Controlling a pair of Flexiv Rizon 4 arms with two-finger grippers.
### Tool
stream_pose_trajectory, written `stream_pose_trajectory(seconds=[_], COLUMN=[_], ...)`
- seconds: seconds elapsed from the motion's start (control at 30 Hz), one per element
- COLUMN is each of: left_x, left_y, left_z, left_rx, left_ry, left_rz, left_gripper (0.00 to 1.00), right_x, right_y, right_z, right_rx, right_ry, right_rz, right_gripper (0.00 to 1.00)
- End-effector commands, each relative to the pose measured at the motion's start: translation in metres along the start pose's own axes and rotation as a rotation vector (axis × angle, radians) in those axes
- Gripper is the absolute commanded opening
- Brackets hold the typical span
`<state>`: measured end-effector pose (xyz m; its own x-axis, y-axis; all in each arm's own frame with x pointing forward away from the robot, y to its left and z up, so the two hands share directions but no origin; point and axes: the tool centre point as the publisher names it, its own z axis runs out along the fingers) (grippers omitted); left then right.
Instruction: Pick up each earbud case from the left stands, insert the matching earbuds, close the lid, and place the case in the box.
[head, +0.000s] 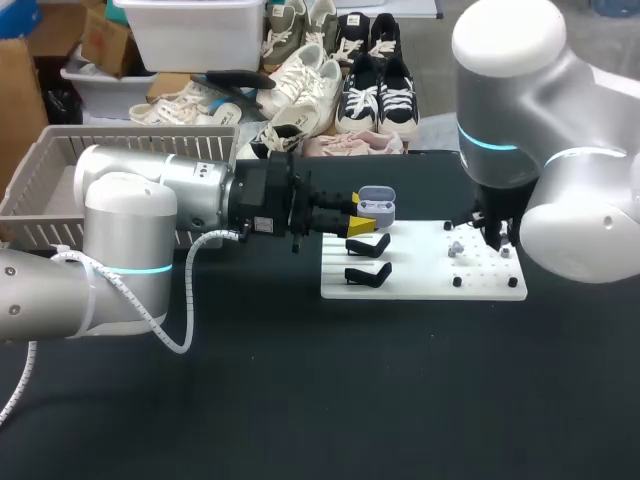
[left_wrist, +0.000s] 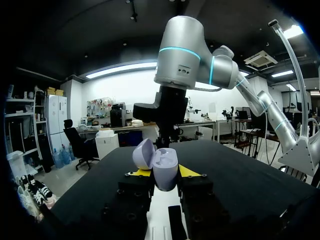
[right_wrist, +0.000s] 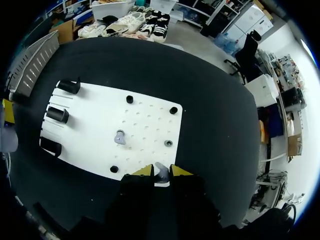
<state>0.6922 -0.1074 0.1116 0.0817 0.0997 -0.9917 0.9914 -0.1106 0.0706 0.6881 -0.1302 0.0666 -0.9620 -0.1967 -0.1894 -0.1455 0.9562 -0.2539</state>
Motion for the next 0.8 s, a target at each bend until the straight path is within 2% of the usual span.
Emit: stream_pose_trajectory(seconds=[0.03,0.2,0.4,0.8], left_x=[0.001,0.001,0.001,0.001], left_y=[0.001,0.001,0.001,0.001], left_z=[0.000,0.000,0.000,0.000], left_rx=[0.000,0.000,0.000,0.000], left_ry=[-0.001,-0.001,-0.001,-0.001], left_rz=[0.001,0.001,0.001,0.001], left_gripper=[0.00,0.00,0.00,0.00], right_x=[0.008,0.015,0.022,0.022], right_y=[0.003,0.012,0.018,0.018], right_z=[-0.022,-0.035,-0.061,-0.061], right_rx=[-0.012,-0.030,-0.065,-0.065], right_ry=[0.038,0.076,0.027,0.027], right_rz=[-0.016,-0.040,-0.053,-0.053], right_gripper=[0.00,0.00,0.00,0.00])
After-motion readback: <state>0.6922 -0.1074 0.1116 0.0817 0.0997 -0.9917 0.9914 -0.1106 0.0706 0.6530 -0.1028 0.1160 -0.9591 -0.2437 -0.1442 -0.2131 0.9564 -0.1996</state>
